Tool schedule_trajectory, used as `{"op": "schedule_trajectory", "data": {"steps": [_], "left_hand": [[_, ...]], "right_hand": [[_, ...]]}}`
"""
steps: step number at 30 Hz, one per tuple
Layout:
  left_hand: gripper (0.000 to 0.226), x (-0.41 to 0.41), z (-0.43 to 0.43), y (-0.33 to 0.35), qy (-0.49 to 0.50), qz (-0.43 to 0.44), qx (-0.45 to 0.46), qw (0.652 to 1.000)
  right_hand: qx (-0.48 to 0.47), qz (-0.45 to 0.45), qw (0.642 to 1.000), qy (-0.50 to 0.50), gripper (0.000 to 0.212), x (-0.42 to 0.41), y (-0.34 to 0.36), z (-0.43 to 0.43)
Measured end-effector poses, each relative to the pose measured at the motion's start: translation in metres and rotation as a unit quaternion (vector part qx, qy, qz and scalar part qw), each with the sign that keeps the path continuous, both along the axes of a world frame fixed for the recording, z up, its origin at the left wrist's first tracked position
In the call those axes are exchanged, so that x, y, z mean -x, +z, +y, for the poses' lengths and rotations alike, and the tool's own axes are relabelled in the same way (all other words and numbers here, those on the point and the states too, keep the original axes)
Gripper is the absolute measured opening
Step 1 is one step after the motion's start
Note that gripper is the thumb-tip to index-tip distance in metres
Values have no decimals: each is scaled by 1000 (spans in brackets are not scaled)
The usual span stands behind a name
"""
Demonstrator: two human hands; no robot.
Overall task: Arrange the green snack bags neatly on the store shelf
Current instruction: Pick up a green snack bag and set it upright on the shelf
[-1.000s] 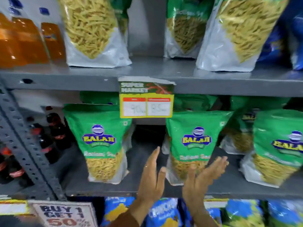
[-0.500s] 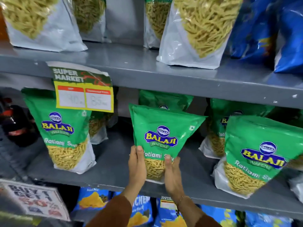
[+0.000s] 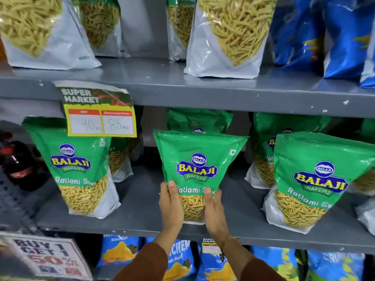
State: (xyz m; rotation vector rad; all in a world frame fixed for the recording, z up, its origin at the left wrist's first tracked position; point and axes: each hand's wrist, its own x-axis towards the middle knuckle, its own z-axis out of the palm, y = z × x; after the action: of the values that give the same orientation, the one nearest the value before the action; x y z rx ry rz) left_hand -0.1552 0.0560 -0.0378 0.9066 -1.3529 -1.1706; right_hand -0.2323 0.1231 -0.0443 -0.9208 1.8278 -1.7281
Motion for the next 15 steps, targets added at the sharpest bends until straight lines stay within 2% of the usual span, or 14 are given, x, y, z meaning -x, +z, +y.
{"op": "schedule_trajectory", "data": {"steps": [4,6,8,10,12,14,15], "left_hand": [[54,0,2,1,-4,-6,-8,1000],[78,0,7,-6,73,-43,57,995],[73,5,20,-10,113,-83,166,976],[60,19,45,-11,61,-74,290,952],[55,40,70,-10,-25,-53,398,915],[54,67,88,-7,-125,-37,430,894],[55,84,97,-5,-178,-34,398,899]], "right_hand": [[0,2,1000,12,67,2,-2,2],[-6,54,998,-16,85,3,-11,9],[-6,170,982,-85,85,5,-18,24],[-17,293,942,-161,74,17,-20,48],[-27,360,903,-230,68,37,-23,71],[-42,371,875,-309,69,66,-25,92],[-45,347,868,-352,73,81,-25,101]]}}
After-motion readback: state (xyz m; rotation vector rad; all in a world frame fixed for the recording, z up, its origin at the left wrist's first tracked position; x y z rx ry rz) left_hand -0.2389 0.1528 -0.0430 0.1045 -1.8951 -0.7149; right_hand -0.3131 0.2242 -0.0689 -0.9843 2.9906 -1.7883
